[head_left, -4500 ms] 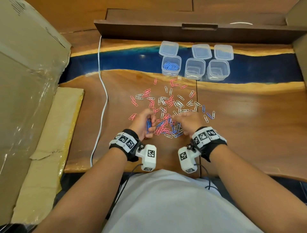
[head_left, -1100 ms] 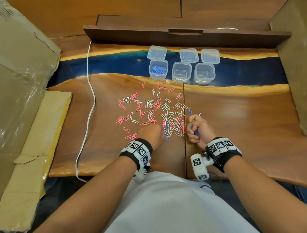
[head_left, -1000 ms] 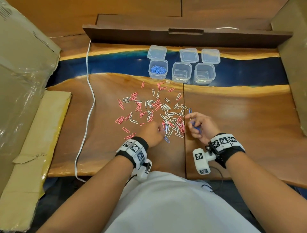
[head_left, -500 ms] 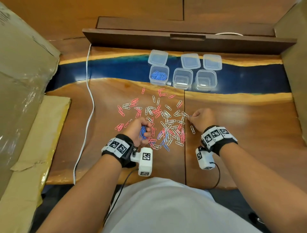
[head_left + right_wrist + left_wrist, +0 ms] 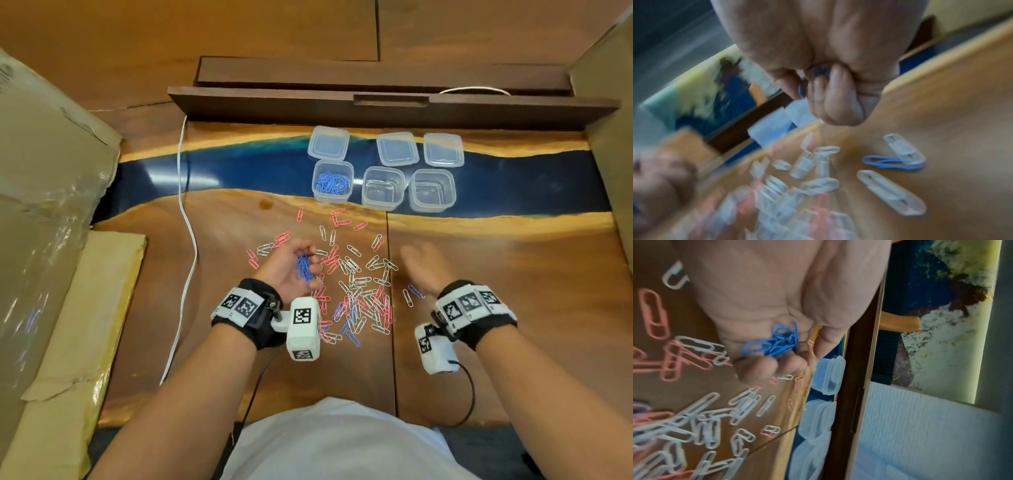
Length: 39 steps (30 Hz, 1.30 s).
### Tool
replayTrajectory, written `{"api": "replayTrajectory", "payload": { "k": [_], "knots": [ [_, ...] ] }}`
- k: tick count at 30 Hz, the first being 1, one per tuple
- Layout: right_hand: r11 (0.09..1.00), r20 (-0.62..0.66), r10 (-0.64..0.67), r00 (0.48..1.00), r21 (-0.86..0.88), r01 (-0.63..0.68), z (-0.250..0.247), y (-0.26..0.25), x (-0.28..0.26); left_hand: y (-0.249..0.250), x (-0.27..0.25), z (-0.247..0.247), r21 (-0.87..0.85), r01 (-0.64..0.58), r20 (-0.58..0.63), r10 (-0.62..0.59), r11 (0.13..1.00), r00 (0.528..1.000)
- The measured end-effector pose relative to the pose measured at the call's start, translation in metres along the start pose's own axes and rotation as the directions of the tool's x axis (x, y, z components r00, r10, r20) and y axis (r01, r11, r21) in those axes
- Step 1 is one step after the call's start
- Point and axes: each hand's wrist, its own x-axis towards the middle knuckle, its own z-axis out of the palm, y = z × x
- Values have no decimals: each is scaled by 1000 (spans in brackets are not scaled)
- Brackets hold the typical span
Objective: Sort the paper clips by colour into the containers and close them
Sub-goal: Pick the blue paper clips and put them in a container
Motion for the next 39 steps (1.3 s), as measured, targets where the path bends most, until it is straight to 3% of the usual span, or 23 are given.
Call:
{"api": "replayTrajectory", "payload": {
  "k": [1, 3, 5, 7, 14, 22, 27, 29, 32, 35, 37, 39],
  "knots": [
    [964, 55, 49, 997, 259, -61, -3, -9, 0, 6, 0, 3, -36, -12, 11, 12, 999, 1000],
    [692, 195, 76, 978, 696, -193, -8, -32, 5, 22, 2, 11, -76, -55, 32, 58, 996, 998],
    [516, 251, 34, 968, 825, -232, -9, -60, 15, 43, 6, 23, -91, -86, 56, 91, 992, 994],
    [467, 266, 4, 964, 852, -237, -7, -89, 26, 65, 11, 38, -83, -103, 51, 107, 991, 993],
    [605, 181, 95, 979, 770, -201, -6, -152, 68, 115, 29, 71, 67, -129, 17, 129, 989, 992],
    [705, 186, 39, 982, 691, -158, -10, -161, 80, 123, 37, 72, 166, -112, -19, 117, 980, 993],
    [765, 101, -12, 995, 641, -55, -16, -155, 69, 116, 25, 70, 221, -234, 5, 239, 947, 971],
    [814, 49, -48, 998, 581, 10, -25, -146, 62, 112, 15, 61, 301, -295, 9, 306, 907, 952],
    [937, -11, -118, 993, 331, 115, -44, -105, 35, 91, -7, 40, 430, -334, 16, 363, 839, 932],
    [989, -42, -89, 995, 111, 93, -48, -46, 8, 56, -20, 15, 601, -299, -22, 389, 741, 921],
    [997, -28, -77, 997, -6, 77, -39, -9, -5, 28, -23, 2, 731, -250, -36, 402, 635, 915],
    [991, 24, -99, 995, -92, 101, -27, 19, -13, 2, -27, -5, 868, -208, 6, 410, 451, 912]
  ]
}}
